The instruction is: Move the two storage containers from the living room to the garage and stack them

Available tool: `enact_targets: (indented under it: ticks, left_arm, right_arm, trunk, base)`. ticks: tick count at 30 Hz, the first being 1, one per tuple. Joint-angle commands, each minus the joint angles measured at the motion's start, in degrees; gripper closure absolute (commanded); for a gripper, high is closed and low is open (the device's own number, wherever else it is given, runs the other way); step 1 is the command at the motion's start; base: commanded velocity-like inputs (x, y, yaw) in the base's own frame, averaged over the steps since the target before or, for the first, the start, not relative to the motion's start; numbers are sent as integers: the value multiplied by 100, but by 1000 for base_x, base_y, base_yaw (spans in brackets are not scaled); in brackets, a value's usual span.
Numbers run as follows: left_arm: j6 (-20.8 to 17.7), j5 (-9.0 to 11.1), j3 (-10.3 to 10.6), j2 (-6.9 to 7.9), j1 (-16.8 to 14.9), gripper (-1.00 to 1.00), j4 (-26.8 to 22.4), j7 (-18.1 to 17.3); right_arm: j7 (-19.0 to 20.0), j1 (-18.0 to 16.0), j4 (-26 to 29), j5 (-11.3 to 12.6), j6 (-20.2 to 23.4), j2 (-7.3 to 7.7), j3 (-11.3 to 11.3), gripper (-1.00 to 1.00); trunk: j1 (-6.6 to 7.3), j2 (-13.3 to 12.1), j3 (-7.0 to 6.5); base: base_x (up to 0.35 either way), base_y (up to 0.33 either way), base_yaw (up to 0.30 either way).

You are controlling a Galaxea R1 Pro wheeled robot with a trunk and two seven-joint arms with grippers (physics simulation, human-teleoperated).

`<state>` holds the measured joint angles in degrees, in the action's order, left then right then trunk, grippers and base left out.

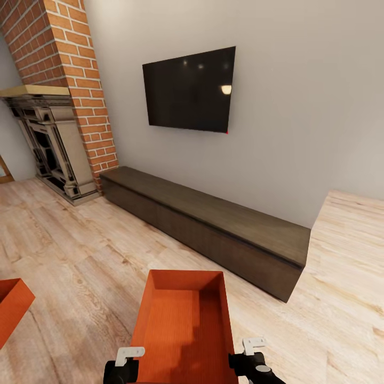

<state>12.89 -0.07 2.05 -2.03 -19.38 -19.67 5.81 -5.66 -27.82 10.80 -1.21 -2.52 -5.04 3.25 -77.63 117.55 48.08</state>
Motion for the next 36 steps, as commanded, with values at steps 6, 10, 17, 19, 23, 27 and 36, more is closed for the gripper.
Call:
enact_targets:
  ticks: [6,10,17,19,23,27,36]
  left_arm:
    - [19,-2,-38,6,-5,100,-2,87]
    - [19,-1,-38,8,-5,100,-2,87]
    - [17,-3,-38,9,-6,100,-2,87]
    - [16,-4,-38,9,-5,100,-2,87]
    - [18,-3,-38,9,-5,100,-2,87]
    - [15,-2,-38,9,-5,100,-2,87]
    - [18,-5,-38,9,-7,100,-2,87]
  right_arm:
    - [-58,-4,-8,-28,-19,3,9,100]
    - [-58,-4,-8,-25,-21,3,11,100]
    - [-58,-4,-8,-23,-21,3,9,100]
    - [-58,-4,-8,-25,-21,3,10,100]
    - [-58,-4,-8,-23,-21,3,11,100]
    - [-58,-4,-8,-24,-21,3,11,100]
    - [-58,-4,-8,-22,-21,3,9,100]
  trunk:
    - [1,2,5]
    - [1,2,5]
    - [1,2,5]
    - [1,2,5]
    - [1,2,10]
    - [1,2,19]
    - [1,2,42]
  base:
    - [0,0,47]
    - [0,0,154]
    - [0,0,22]
    - [0,0,52]
    - [0,0,174]
    - [0,0,251]
    - [0,0,274]
